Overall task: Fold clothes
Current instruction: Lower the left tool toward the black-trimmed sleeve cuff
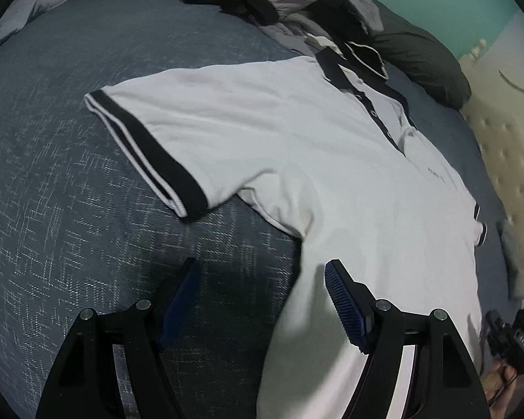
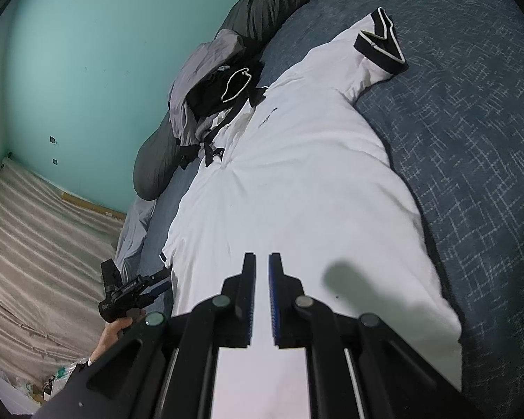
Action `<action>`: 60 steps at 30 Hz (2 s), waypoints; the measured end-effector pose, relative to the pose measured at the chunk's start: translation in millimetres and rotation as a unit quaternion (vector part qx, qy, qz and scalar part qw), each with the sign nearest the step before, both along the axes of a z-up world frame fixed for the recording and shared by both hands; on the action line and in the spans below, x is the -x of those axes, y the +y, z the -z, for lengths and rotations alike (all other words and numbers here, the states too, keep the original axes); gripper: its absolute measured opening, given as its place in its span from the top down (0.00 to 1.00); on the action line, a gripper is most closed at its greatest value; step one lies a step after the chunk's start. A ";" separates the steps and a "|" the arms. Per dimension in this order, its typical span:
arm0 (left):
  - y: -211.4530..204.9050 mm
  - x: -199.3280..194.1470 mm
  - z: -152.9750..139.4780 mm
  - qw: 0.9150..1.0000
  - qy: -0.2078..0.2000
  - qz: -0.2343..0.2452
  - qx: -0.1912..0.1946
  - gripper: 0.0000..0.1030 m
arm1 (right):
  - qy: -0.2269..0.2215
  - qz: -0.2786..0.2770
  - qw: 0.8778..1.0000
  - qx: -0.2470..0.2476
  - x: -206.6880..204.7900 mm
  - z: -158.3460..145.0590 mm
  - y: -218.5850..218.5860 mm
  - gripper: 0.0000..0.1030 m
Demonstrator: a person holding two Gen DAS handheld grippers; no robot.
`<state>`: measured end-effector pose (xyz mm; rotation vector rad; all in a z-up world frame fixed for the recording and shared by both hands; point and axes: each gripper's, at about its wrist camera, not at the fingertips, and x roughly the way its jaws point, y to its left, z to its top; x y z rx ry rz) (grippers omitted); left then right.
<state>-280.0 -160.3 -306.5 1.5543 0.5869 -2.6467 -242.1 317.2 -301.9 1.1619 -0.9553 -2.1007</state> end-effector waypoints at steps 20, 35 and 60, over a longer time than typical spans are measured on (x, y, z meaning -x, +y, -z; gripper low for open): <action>6.6 -10.2 9.7 0.999 -0.014 0.029 -0.016 0.44 | -0.001 0.001 1.000 0.003 -2.6 0.6 1.3 0.93; 17.6 -15.1 5.5 0.997 -0.008 0.067 -0.024 0.96 | -0.003 0.002 1.000 0.003 -3.2 1.1 -0.3 0.93; -29.2 4.9 -2.9 0.996 0.006 -0.022 -0.085 0.63 | 0.000 -0.003 1.000 0.002 -2.3 0.7 -2.1 0.93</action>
